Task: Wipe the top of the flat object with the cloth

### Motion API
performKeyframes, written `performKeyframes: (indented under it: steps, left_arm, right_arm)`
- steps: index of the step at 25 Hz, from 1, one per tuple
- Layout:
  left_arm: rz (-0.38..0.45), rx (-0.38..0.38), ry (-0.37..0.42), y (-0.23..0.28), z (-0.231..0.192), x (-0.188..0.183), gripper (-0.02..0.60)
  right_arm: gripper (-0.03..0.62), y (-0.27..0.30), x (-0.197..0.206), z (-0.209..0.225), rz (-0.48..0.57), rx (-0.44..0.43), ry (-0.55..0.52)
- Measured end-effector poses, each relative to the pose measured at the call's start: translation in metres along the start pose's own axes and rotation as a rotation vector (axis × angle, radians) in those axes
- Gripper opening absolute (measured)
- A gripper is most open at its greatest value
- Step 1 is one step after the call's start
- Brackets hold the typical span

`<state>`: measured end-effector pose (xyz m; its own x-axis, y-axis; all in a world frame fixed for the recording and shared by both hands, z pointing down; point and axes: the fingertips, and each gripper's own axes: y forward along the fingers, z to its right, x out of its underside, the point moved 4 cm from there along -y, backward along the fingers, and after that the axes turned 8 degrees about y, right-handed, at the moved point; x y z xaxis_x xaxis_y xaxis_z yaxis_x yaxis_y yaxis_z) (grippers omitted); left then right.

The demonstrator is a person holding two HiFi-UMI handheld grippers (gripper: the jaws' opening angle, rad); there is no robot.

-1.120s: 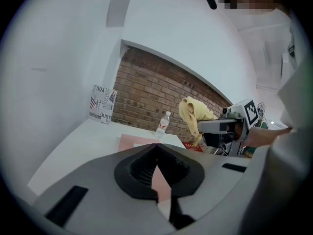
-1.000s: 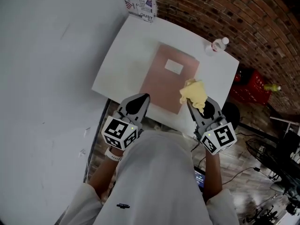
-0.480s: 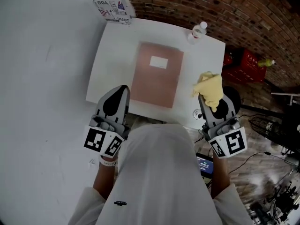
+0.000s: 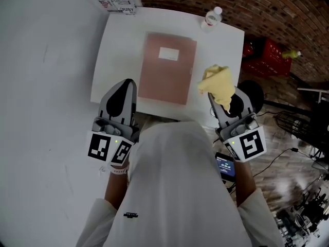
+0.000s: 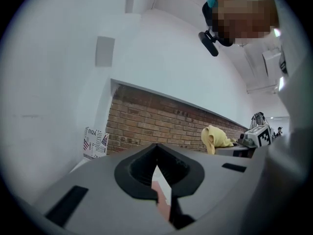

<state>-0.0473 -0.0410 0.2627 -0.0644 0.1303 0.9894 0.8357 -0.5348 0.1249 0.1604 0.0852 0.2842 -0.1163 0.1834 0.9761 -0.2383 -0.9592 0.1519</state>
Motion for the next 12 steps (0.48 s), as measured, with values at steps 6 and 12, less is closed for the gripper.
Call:
performKeyframes:
  steps: [6,12]
  left_arm:
    - [-0.004,0.005,-0.005,0.001,0.007,0.004,0.017]
    - [-0.011,0.017,-0.010,0.003,0.013,0.009,0.017]
  right_arm:
    - [0.097,0.007,-0.003,-0.002,0.004,-0.014,0.000]
    - [0.095,0.006,0.000,0.002,-0.002,-0.012,0.016]
